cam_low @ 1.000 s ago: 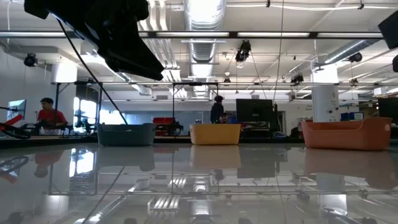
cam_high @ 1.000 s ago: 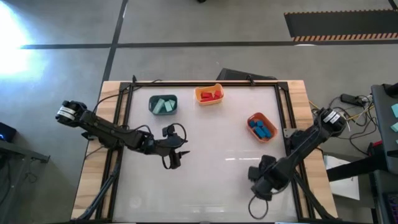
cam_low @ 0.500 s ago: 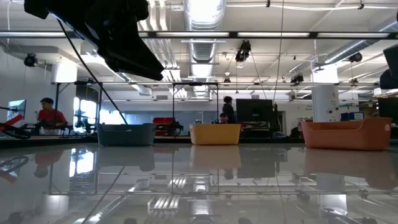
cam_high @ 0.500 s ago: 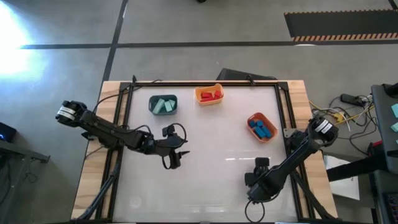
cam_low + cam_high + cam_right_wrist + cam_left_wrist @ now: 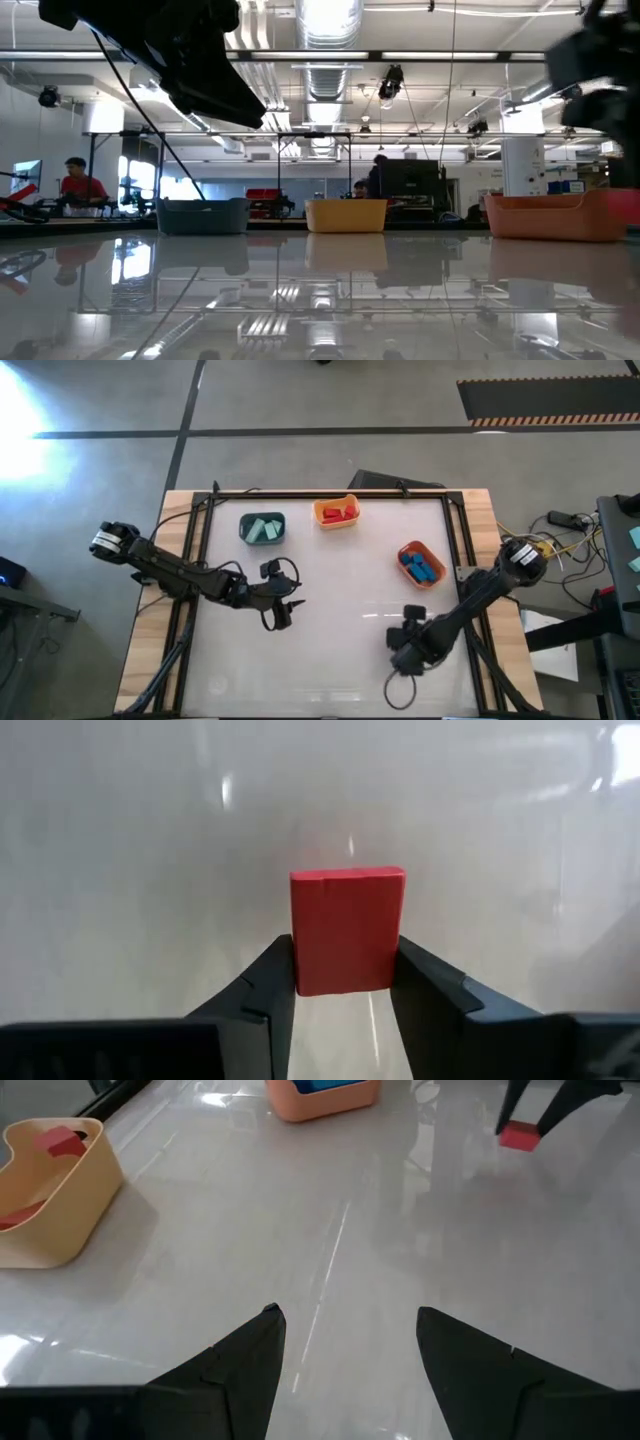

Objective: Sort & place blocks by color
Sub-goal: Put the orange block into the yellow bin

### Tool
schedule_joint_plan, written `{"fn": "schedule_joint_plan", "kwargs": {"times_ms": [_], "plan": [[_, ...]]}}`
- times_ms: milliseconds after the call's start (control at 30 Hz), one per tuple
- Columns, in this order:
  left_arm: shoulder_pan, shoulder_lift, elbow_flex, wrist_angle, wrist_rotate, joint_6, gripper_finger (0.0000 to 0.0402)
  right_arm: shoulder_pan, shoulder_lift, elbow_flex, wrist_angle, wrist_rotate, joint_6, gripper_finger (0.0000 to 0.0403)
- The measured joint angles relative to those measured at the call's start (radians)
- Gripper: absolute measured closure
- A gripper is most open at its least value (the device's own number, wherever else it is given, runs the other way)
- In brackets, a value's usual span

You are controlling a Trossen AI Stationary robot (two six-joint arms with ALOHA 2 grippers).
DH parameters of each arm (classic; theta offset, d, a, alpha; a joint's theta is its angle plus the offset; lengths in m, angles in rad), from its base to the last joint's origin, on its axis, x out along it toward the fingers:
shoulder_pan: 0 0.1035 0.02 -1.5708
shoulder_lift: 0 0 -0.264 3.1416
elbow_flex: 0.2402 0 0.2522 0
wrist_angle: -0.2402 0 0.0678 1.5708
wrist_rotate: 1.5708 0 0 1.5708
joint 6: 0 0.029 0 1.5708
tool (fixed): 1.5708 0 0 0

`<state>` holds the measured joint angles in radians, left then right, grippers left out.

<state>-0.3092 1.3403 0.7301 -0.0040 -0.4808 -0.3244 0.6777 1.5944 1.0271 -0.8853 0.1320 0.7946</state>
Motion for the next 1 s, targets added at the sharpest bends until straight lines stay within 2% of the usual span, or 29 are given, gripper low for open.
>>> {"fn": "schedule_joint_plan", "kwargs": {"times_ms": [167,333,533,700,767,900,1000], "plan": [[0.000,0.000,-0.001,0.004,0.000,0.000,0.0190,-0.119,-0.067,0.000,0.091,0.171,-0.132,0.0285],[0.000,0.000,-0.003,0.024,0.000,0.022,0.0190,-0.295,-0.116,0.000,0.235,0.307,-0.404,0.0285],[0.000,0.000,-0.003,0.032,0.000,0.027,0.0190,-0.560,-0.114,0.000,0.562,0.315,-0.759,0.0285],[0.000,0.000,-0.004,0.033,0.000,0.024,0.0190,-0.807,-0.083,0.000,0.756,0.303,-0.872,0.0285],[0.000,0.000,-0.004,0.033,0.000,0.023,0.0190,-0.907,-0.065,-0.001,0.799,0.270,-0.880,0.0285],[0.001,0.000,-0.005,0.041,0.000,0.024,0.0190,-1.078,-0.008,-0.001,0.918,0.039,-0.830,0.0285],[0.002,0.000,-0.005,0.042,-0.016,0.025,0.0190,-1.147,0.042,-0.002,1.032,-0.087,-0.771,0.0285]]}}
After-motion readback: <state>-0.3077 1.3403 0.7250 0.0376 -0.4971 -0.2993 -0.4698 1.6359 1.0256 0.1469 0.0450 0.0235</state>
